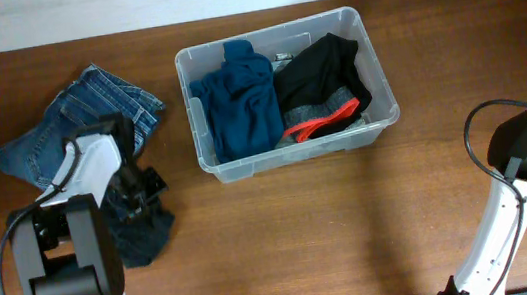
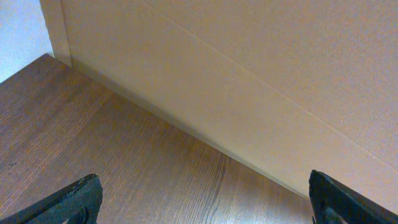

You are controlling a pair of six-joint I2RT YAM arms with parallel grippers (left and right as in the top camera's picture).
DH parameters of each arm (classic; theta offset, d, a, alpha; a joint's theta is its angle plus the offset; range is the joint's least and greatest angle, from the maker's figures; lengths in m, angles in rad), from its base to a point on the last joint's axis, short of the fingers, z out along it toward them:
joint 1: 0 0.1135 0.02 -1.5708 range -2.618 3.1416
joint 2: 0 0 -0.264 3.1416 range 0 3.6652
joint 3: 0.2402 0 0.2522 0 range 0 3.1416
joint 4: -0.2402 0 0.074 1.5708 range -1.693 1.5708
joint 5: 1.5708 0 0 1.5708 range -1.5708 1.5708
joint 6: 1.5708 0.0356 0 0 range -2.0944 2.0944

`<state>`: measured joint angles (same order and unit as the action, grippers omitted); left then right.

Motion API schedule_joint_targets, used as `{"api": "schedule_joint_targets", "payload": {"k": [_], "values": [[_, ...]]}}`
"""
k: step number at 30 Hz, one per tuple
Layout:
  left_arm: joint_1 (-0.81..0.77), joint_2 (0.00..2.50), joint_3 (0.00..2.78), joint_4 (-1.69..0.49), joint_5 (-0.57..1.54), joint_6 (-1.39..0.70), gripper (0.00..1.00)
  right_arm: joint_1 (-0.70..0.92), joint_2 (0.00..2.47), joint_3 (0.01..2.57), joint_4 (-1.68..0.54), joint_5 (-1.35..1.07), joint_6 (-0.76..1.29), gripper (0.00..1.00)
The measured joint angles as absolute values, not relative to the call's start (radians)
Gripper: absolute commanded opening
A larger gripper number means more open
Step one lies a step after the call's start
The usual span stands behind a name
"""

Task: Pack container
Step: 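Lower the left gripper onto the black Nike shirt and grasp it, then lift and carry the black Nike shirt right into the container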

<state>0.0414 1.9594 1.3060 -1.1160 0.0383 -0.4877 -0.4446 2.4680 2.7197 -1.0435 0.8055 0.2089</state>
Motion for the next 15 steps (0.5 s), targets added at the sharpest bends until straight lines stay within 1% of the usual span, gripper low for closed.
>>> {"api": "schedule_joint_targets", "payload": {"k": [10,15], "values": [[0.040,1.964,1.690,-1.245,0.056,-0.488,0.01,-0.445,2.468,2.720,-1.044,0.805,0.209,0.99],[0.039,1.964,1.863,-1.271,0.056,-0.488,0.00,-0.445,2.468,2.720,-1.044,0.805,0.209,0.98]]}}
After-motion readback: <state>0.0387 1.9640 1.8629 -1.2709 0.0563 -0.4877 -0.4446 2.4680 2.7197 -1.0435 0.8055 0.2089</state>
